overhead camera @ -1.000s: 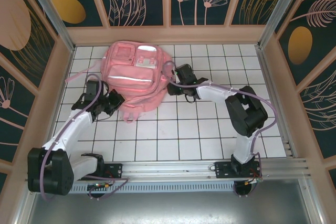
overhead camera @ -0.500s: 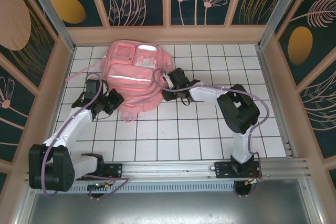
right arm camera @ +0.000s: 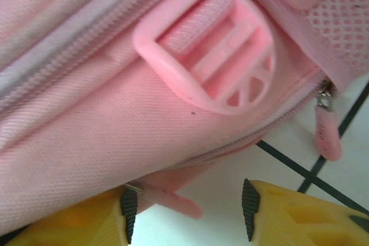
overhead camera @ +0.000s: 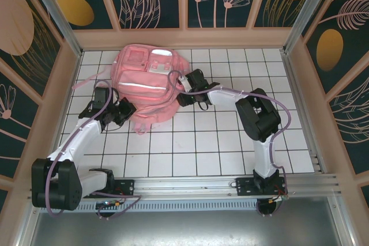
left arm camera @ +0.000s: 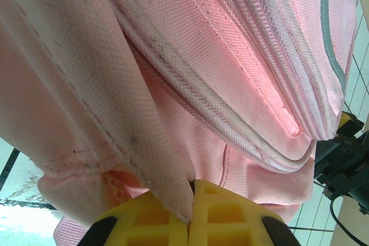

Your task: Pack the student bag

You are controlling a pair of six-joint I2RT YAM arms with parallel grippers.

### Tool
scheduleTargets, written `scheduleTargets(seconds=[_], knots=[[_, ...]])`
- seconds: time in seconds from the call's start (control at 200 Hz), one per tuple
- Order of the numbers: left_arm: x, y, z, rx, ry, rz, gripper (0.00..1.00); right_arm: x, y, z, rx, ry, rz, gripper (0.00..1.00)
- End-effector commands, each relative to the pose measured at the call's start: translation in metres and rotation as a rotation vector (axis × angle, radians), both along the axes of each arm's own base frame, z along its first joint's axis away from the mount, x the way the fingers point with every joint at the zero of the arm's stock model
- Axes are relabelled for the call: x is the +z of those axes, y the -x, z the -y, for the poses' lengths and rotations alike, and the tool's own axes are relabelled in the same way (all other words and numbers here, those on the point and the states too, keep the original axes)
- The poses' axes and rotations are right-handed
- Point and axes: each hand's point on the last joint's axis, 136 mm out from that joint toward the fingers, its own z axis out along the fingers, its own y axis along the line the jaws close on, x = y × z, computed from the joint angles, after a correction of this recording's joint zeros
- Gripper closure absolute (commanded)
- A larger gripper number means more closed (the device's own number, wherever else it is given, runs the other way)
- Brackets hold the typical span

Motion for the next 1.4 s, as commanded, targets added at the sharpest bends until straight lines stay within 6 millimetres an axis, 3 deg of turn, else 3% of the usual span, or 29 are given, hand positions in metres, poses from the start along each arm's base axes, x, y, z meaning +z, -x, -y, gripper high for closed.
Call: scheduleTargets(seconds=[0.0,0.105,0.23,0.39,0.475,0.59,0.77,1.126,1.271,1.396], knots=[[0.035,-0.022,0.003,-0.014,0.026,0.15,1.0,-0.001,0.006,-0.017,0.066,-0.03,-0.032,0.51],[0.036,-0.022,0.004,-0.014,0.028,0.155,1.0,-0.008,0.011,-0.014,0.061,-0.019,-0.051,0.6],[0.034,-0.022,0.004,-0.014,0.029,0.151,1.0,-0.014,0.015,-0.01,0.048,-0.01,-0.066,0.64],[0.033,-0.022,0.004,-0.015,0.032,0.15,1.0,-0.017,0.019,-0.003,0.013,-0.01,-0.08,0.83],[0.034,-0.022,0.004,-0.014,0.029,0.151,1.0,-0.018,0.021,0.004,-0.016,0.003,-0.075,1.0],[0.036,-0.022,0.002,-0.003,0.024,0.156,1.0,-0.016,0.012,0.022,-0.093,0.023,-0.055,1.0],[0.039,-0.02,0.0,0.001,0.016,0.162,1.0,-0.008,-0.019,0.054,-0.263,0.028,-0.03,1.0],[0.053,-0.012,0.003,-0.035,0.02,0.194,1.0,-0.037,-0.092,0.103,-0.52,0.099,-0.086,1.0],[0.066,-0.011,0.021,-0.09,0.136,0.238,1.0,-0.025,-0.107,0.109,-0.555,0.066,-0.067,1.0],[0.081,-0.009,0.042,-0.126,0.234,0.286,1.0,-0.013,-0.114,0.129,-0.617,0.068,-0.04,1.0]])
